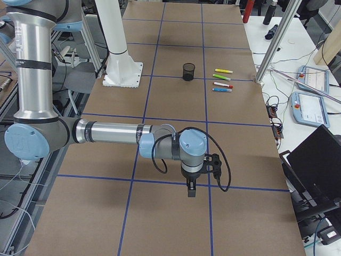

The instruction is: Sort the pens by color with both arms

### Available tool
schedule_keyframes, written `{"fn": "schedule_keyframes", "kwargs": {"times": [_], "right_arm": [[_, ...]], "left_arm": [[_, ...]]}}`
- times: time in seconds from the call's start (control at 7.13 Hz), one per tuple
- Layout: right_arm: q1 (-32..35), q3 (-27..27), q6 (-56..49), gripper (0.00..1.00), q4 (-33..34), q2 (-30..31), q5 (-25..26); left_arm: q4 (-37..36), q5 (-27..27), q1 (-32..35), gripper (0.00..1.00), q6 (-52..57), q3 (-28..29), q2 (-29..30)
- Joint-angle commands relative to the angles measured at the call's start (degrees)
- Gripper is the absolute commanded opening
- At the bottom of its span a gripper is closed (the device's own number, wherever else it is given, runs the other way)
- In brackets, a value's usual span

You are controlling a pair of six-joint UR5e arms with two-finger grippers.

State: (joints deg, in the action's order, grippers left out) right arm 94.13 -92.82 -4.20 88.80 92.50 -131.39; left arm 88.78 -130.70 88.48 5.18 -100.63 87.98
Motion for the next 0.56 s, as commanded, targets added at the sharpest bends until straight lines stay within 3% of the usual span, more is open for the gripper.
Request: {"fn": "schedule_keyframes", "kwargs": {"times": [0.0,0.42], "right_arm": [[0.00,-0.17,-0.10,1.00,-0.30,0.14,0.17],[0.00,-0.78,-0.10,1.00,-0.30,0.05,0.26]], "left_arm": [[0.08,-0.08,0.03,1.00,0.00,-0.01,-0.35],[0.08,-0.08,-0.06,1.00,0.00,-0.45,-0.35]]}}
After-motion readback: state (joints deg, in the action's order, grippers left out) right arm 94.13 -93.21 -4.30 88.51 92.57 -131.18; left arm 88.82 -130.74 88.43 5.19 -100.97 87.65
